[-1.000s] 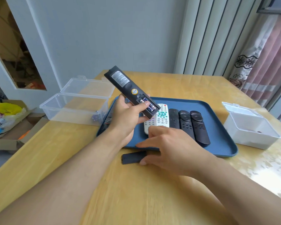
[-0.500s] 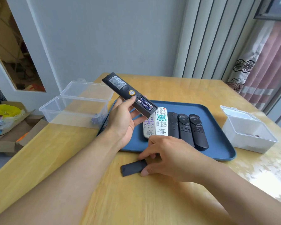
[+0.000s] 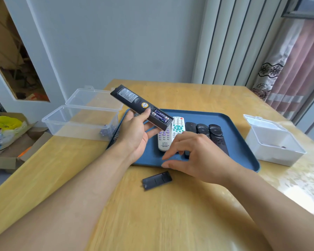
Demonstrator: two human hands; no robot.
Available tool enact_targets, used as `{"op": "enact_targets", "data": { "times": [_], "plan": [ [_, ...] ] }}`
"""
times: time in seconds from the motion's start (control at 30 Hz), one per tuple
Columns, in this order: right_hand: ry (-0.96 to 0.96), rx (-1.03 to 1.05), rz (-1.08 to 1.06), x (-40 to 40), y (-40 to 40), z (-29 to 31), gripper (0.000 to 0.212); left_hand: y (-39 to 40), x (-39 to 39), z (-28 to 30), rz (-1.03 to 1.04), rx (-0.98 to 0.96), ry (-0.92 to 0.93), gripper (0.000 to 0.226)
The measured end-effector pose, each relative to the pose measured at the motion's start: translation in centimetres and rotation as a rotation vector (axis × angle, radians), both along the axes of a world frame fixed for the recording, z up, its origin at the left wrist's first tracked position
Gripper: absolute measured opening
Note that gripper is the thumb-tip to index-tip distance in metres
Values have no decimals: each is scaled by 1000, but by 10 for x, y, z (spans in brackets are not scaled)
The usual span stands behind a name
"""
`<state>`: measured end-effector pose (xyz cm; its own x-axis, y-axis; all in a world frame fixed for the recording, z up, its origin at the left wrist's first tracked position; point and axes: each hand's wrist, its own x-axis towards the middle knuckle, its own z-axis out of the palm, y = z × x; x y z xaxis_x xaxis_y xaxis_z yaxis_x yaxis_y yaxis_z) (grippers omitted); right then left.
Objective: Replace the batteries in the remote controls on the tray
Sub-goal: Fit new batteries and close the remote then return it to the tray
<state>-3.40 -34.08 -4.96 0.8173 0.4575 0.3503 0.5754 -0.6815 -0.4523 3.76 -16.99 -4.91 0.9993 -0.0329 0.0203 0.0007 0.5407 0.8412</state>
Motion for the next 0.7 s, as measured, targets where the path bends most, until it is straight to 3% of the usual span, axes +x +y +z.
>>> {"op": "enact_targets", "data": {
  "times": [0.1,0.2,0.3,0.43,0.57,0.7],
  "plan": [
    [88,-73,34,-2,-3,7,30,0,1,0,5,10,-5,13],
    [142,-280,42,-6,1,8,46,-1,1,-1,-1,26,-7,16],
    [123,-399,48,-8,6,9,45,-2,1,-1,-9,30,-2,15],
    [54,-402,74,-14,9,9,35,-1,1,-2,-26,14,10,14],
    [89,5,13,-10,5,11,17,-2,1,-2,-35,14,18,13],
    [-56,560,-275,1,-4,8,17,-3,2,-4,-58,21,15,19]
  ]
}}
